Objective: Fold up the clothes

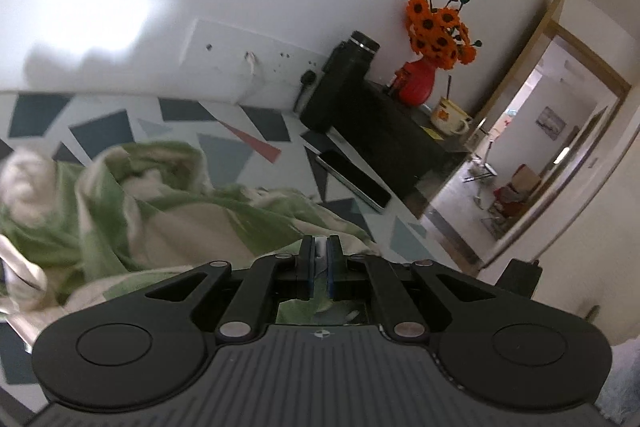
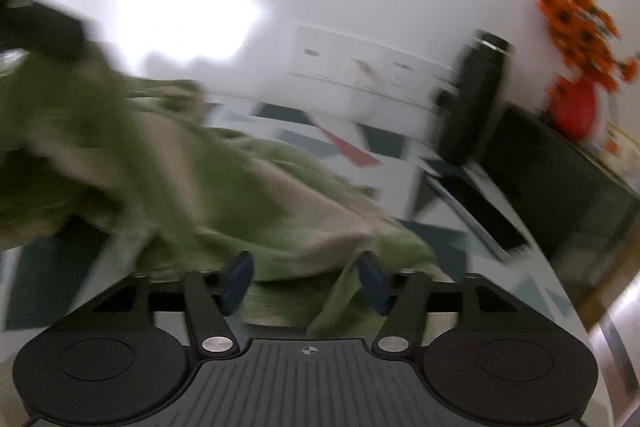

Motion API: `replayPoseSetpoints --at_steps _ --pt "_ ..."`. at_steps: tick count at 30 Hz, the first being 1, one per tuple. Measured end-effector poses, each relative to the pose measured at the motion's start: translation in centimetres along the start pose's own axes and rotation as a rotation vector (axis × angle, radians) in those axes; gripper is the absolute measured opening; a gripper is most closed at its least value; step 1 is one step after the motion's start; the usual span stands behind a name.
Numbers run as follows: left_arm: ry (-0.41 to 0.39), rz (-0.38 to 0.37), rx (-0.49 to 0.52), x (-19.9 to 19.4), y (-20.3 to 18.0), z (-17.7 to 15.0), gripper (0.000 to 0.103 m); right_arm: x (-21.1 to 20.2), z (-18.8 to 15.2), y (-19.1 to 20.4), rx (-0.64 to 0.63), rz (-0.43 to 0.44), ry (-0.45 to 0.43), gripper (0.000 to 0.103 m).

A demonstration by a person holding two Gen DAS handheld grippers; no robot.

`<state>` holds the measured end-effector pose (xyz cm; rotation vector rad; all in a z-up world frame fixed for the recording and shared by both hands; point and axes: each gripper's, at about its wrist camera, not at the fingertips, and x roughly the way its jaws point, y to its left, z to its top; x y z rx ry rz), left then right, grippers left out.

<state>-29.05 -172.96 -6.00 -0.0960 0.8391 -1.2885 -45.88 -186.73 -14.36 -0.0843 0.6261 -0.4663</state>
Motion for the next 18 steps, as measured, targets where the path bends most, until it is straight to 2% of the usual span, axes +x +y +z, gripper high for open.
replayPoseSetpoints --at_steps 4,7,9,10,13,18 --pt "0.057 -0.010 0.041 1.3 -0.8 -0.3 0.006 -0.1 0.3 2.7 -0.153 0.034 -0.045 0.061" --pt "0.083 -0.035 0.067 1.7 -1.4 -0.8 0.006 0.7 0.7 3.5 -0.179 0.066 -0.049 0.049" --pt "0.083 -0.032 0.071 1.4 -1.5 -1.1 0.006 1.5 1.1 3.5 -0.171 0.086 -0.029 0.020" --pt "0.082 -0.030 0.074 1.3 -1.5 -1.3 0.006 1.9 1.3 3.4 -0.161 0.090 -0.017 0.015" --pt "0.081 -0.026 0.080 0.8 -1.7 -1.8 0.006 2.6 1.5 2.6 -0.108 0.083 0.000 0.007" --pt "0.080 -0.017 0.071 0.1 -1.7 -2.4 0.006 2.2 1.2 1.1 0.000 0.072 -0.014 0.002"
